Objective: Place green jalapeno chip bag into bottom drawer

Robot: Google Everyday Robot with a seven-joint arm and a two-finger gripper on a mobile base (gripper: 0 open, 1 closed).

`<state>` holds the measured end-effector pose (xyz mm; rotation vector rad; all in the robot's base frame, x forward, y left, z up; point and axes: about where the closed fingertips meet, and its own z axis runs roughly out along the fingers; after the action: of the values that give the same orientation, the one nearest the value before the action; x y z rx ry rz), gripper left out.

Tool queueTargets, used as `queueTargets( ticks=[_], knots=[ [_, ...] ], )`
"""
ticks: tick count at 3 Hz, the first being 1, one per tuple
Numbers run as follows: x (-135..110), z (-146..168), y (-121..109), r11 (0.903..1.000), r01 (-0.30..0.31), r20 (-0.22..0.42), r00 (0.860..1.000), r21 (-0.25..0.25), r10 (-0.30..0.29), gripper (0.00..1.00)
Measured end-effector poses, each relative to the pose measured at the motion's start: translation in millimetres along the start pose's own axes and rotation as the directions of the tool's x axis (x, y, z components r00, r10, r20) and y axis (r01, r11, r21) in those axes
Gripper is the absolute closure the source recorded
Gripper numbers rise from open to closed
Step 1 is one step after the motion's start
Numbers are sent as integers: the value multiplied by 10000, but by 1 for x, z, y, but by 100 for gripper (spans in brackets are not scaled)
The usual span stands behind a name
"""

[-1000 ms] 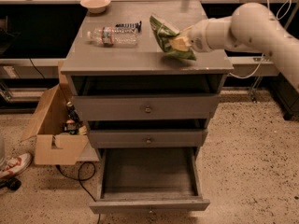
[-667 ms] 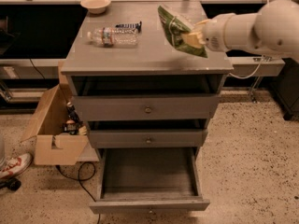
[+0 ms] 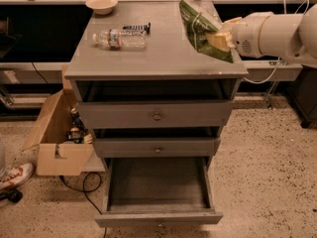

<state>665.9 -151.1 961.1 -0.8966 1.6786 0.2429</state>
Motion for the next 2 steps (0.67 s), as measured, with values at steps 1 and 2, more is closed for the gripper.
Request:
queueTargets(
  ticks=[1, 2],
  knots=[
    [5, 4, 16, 9983, 70, -181, 9998, -582, -81, 100],
    [19, 3, 74, 9785, 309, -438, 9982, -2040, -407, 100]
  ],
)
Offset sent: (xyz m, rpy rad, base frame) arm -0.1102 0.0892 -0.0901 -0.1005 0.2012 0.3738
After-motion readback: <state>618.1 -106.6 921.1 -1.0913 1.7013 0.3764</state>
